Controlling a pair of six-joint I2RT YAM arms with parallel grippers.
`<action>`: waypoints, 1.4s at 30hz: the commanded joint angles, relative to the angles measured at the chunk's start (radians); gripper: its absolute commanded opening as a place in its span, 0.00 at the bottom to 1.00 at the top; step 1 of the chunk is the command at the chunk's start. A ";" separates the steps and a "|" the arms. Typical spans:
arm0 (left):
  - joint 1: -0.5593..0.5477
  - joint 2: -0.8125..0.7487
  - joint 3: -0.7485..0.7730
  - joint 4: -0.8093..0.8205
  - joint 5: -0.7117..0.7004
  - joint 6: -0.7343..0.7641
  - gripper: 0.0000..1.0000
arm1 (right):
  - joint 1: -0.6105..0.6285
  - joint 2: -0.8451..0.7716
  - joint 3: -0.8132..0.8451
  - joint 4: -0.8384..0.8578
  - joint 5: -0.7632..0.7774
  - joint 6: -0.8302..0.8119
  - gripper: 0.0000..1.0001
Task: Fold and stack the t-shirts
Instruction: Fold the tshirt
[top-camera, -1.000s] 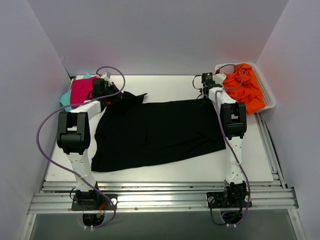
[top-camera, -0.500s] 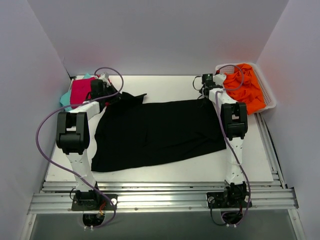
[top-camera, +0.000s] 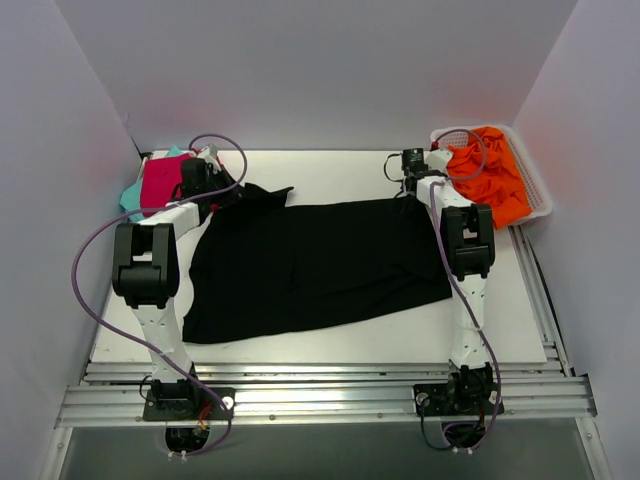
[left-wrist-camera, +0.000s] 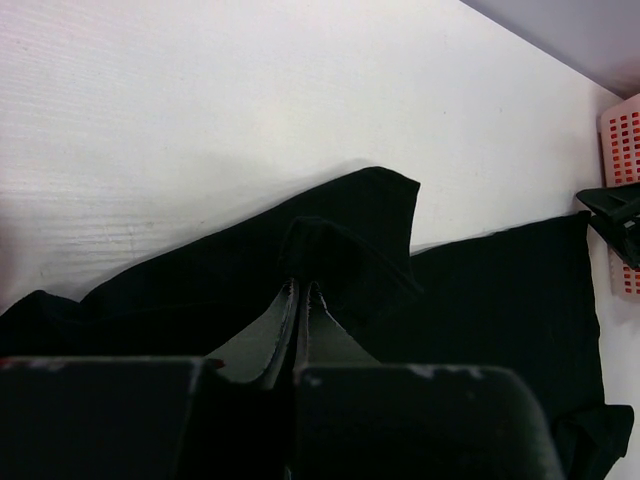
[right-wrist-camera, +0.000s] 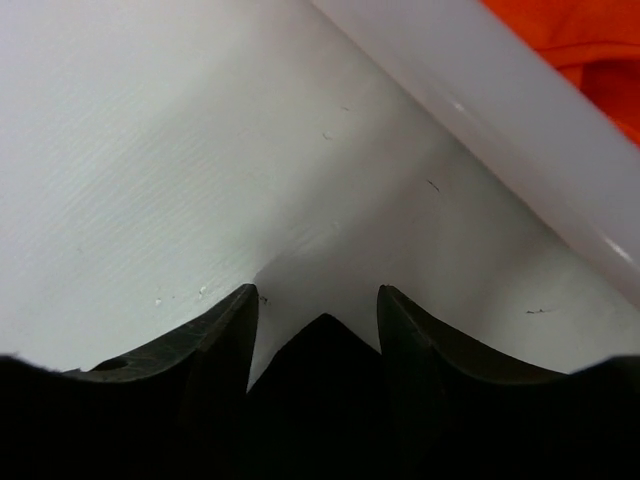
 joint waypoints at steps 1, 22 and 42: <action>0.011 0.007 0.003 0.072 0.035 -0.007 0.02 | 0.006 0.013 -0.057 -0.190 0.014 0.009 0.46; 0.039 0.008 -0.015 0.090 0.052 -0.023 0.02 | 0.089 0.076 0.014 -0.262 -0.001 0.014 0.13; 0.022 -0.030 -0.026 0.072 0.040 -0.023 0.02 | 0.074 -0.241 -0.265 -0.080 0.026 -0.022 0.00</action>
